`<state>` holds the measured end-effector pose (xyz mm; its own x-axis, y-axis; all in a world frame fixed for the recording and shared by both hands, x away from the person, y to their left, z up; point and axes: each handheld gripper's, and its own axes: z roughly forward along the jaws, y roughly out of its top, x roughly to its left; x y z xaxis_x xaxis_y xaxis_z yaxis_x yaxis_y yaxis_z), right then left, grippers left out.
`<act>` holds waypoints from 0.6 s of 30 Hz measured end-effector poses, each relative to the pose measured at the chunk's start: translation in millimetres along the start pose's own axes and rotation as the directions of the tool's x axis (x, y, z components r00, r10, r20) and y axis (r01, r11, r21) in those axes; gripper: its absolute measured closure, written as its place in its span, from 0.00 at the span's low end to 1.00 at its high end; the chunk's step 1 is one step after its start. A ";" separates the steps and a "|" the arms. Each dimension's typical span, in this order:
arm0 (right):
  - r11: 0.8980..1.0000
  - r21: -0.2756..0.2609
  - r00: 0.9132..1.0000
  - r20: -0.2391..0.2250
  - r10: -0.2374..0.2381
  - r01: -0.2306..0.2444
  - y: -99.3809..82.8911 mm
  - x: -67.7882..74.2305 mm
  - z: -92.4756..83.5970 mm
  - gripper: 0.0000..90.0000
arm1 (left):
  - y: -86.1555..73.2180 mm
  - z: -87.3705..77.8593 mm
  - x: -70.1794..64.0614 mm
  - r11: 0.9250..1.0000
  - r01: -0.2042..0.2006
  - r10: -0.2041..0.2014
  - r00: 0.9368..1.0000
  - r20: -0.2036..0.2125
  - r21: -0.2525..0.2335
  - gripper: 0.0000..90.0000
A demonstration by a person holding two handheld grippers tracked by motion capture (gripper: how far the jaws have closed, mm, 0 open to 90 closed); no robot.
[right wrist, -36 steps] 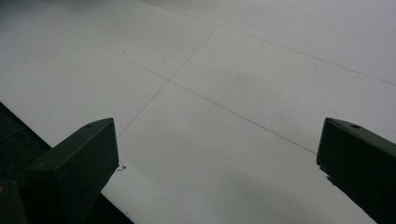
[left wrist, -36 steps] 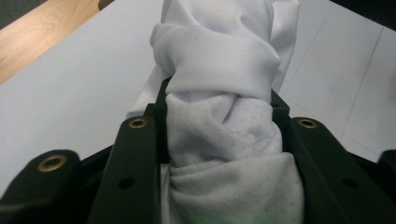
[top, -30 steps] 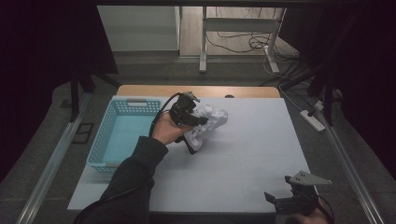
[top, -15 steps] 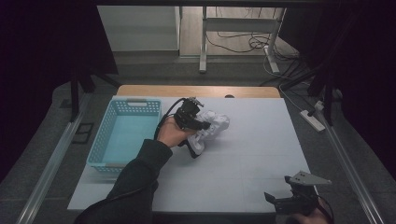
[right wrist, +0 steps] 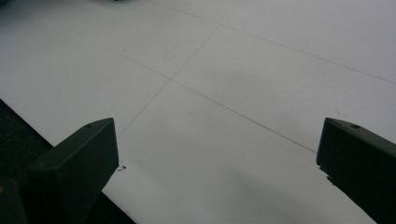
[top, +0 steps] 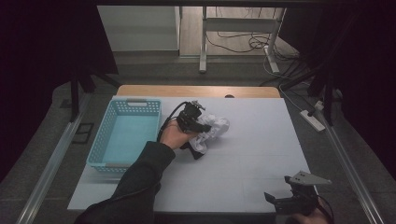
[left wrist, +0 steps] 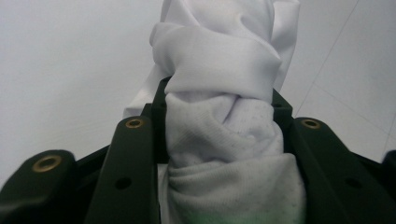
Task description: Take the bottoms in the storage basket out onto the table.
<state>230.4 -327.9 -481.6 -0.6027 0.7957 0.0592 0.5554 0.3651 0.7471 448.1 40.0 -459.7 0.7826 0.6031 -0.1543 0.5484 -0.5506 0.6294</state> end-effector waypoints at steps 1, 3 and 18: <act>1.000 0.000 1.000 0.000 0.000 0.000 0.0 0.0 0.0 0.00 | -0.4 1.5 0.2 1.000 -0.003 0.003 1.000 -0.002 0.005 0.65; 1.000 0.001 1.000 0.000 0.000 0.000 0.0 0.0 0.0 0.00 | -1.6 5.5 0.5 1.000 -0.008 0.008 1.000 0.000 0.008 0.65; 1.000 0.004 1.000 -0.002 -0.002 0.002 0.1 0.0 0.4 0.00 | -9.4 21.9 4.5 0.998 -0.042 0.044 0.999 -0.024 0.046 0.65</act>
<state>230.7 -327.8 -481.7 -0.6048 0.7942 0.0593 0.5569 0.3686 0.7443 452.9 35.2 -482.9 0.7985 0.5922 -0.1085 0.5277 -0.6016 0.5997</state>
